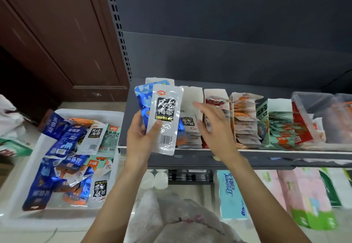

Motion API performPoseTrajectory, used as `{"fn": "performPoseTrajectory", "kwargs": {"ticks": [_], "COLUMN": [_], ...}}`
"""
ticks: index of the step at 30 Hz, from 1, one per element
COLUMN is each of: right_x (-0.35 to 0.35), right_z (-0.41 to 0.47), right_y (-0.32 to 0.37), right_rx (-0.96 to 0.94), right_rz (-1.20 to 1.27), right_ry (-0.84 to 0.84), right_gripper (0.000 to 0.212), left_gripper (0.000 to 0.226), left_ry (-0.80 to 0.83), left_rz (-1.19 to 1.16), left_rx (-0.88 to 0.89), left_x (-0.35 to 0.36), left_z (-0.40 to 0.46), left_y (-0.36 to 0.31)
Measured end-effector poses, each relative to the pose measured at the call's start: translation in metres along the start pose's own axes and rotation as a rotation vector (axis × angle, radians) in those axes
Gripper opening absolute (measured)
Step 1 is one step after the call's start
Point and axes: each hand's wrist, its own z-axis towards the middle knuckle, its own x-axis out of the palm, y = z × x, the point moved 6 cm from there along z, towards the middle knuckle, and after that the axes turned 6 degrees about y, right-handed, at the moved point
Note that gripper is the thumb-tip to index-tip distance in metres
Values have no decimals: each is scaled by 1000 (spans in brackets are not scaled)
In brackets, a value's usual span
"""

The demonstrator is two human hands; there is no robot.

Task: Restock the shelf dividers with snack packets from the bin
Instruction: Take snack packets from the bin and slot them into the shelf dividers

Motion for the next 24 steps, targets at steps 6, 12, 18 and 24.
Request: {"fn": "performPoseTrajectory", "kwargs": {"ticks": [6, 12, 18, 24], "right_x": [-47, -66, -98, -91], "right_z": [16, 3, -19, -20], "right_y": [19, 8, -32, -26], "right_rx": [-248, -447, 142, 190], "right_rz": [-17, -50, 456, 236], "right_ry": [32, -1, -236, -450], "right_gripper": [44, 16, 15, 6], "left_gripper": [48, 28, 19, 20], "left_ry": [309, 367, 44, -67], "left_rz": [63, 118, -27, 65], "left_rx": [-120, -132, -75, -11], "left_x": [21, 36, 9, -21], "left_z": [1, 3, 13, 8], "left_y": [2, 4, 1, -2]}}
